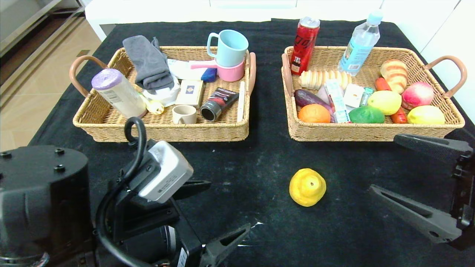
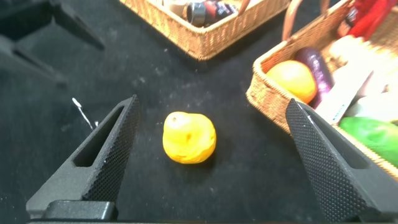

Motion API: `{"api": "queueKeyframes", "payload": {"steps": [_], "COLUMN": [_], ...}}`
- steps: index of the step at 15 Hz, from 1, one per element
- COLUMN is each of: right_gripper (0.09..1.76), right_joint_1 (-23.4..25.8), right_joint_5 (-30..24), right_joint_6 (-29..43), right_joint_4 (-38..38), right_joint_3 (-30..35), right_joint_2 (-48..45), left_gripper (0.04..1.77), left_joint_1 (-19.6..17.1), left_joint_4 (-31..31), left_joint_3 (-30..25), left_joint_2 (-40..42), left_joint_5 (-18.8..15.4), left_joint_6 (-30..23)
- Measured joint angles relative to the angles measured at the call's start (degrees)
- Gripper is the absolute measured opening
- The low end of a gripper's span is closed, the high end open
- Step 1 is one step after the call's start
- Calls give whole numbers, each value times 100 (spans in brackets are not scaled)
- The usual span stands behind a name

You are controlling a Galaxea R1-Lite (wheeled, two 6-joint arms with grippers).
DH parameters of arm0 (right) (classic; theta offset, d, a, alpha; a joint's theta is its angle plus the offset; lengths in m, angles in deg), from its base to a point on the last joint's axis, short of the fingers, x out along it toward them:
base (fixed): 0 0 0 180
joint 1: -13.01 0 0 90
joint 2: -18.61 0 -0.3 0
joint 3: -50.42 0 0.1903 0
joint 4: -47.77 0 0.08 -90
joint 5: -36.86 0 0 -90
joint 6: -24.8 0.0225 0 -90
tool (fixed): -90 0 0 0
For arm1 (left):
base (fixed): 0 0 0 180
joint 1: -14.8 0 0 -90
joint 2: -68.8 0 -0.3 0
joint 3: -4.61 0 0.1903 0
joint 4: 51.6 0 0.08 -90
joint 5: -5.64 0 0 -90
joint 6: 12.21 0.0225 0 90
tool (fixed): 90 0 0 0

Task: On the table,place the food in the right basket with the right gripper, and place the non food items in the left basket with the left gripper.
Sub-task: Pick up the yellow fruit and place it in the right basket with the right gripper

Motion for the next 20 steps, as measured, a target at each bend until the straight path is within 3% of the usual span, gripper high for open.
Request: {"api": "queueKeyframes", "payload": {"steps": [3, 7, 9, 11, 16, 20], "right_gripper": [171, 171, 171, 171, 171, 171], "right_joint_1": [0, -74, -284, -739, -2241, -2610], "right_joint_5": [13, 149, 811, 1830, 4319, 5164], "right_joint_6": [-9, 4, 22, 155, 1891, 2829], "right_joint_4": [-13, 39, 489, 1392, 3121, 4202], "right_joint_3": [0, -55, -210, -560, -1830, -2867], "right_joint_2": [195, 372, 405, 408, 617, 1202], "left_gripper": [171, 171, 171, 171, 172, 172], "left_joint_1": [-327, -432, -435, -438, -444, -477], "left_joint_4": [540, 557, 567, 578, 579, 571], "left_joint_3": [-413, -514, -505, -503, -516, -488], "left_joint_2": [184, 347, 363, 366, 385, 510], "left_joint_5": [-219, -255, -252, -255, -250, -250], "left_joint_6": [127, 176, 173, 165, 168, 219]}}
